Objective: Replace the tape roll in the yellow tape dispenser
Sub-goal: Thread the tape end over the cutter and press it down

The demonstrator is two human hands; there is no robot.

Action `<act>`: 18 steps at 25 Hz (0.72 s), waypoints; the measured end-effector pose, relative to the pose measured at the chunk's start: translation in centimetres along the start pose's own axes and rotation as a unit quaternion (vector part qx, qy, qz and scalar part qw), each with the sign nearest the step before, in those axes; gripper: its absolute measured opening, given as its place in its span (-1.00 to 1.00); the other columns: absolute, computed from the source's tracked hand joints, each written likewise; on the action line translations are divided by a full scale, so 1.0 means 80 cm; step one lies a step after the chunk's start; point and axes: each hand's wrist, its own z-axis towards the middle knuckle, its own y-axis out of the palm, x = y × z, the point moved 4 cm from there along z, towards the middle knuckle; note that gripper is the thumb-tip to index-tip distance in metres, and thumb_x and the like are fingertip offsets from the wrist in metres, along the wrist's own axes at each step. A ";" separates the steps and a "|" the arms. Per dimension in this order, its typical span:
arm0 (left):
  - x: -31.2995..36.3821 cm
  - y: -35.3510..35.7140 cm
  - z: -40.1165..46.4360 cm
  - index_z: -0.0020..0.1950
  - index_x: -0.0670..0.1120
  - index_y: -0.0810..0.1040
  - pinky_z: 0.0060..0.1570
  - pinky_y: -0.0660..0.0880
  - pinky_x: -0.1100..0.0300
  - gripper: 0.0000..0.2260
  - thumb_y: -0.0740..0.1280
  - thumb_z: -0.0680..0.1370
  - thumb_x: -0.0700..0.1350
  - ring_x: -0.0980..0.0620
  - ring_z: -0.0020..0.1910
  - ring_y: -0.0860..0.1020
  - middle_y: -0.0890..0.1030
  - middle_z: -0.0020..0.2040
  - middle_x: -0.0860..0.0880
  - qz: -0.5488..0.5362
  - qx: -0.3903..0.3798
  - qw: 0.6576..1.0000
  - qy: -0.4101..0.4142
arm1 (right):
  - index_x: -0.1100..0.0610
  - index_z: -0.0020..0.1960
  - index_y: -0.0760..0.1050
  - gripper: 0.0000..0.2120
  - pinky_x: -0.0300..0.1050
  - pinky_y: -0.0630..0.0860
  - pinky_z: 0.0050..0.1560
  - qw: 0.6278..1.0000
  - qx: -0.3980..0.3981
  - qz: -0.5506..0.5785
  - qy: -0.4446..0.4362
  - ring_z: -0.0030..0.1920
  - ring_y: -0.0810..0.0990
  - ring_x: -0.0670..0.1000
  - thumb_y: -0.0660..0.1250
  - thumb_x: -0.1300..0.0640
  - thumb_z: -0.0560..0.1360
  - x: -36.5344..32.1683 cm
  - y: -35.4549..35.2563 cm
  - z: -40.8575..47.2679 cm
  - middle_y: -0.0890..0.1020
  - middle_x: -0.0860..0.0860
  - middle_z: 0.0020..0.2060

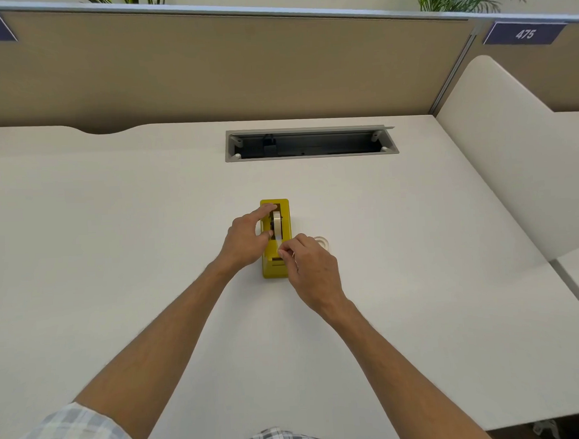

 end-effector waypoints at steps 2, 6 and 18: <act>0.002 0.001 -0.002 0.43 0.08 0.37 0.30 0.40 0.01 -0.49 0.35 0.52 -0.23 -0.11 0.37 0.44 0.47 0.40 -0.02 0.000 0.021 1.000 -0.005 | 0.12 0.06 0.56 -0.80 -0.03 0.55 -0.24 1.000 -0.001 -0.001 0.000 -0.08 0.54 0.00 0.20 0.06 0.63 0.000 -0.001 -0.002 0.60 0.01 -0.06; 0.005 0.002 -0.004 0.42 0.03 0.41 0.35 0.40 -0.03 -0.49 0.38 0.50 -0.25 -0.09 0.39 0.42 0.42 0.45 0.02 -0.014 0.038 0.999 -0.011 | 0.12 0.05 0.57 -0.81 -0.08 0.51 -0.27 1.000 0.006 0.001 -0.001 -0.10 0.54 0.00 0.20 0.08 0.63 -0.002 -0.002 -0.009 0.60 0.00 -0.07; 0.008 0.002 -0.007 0.43 -0.01 0.40 0.40 0.30 0.03 -0.51 0.37 0.52 -0.25 -0.07 0.44 0.36 0.36 0.49 0.04 -0.008 0.037 0.999 -0.021 | 0.13 0.06 0.56 -0.80 -0.05 0.55 -0.24 1.000 0.015 0.000 -0.010 -0.12 0.55 0.00 0.20 0.07 0.64 -0.006 -0.004 -0.026 0.60 0.01 -0.07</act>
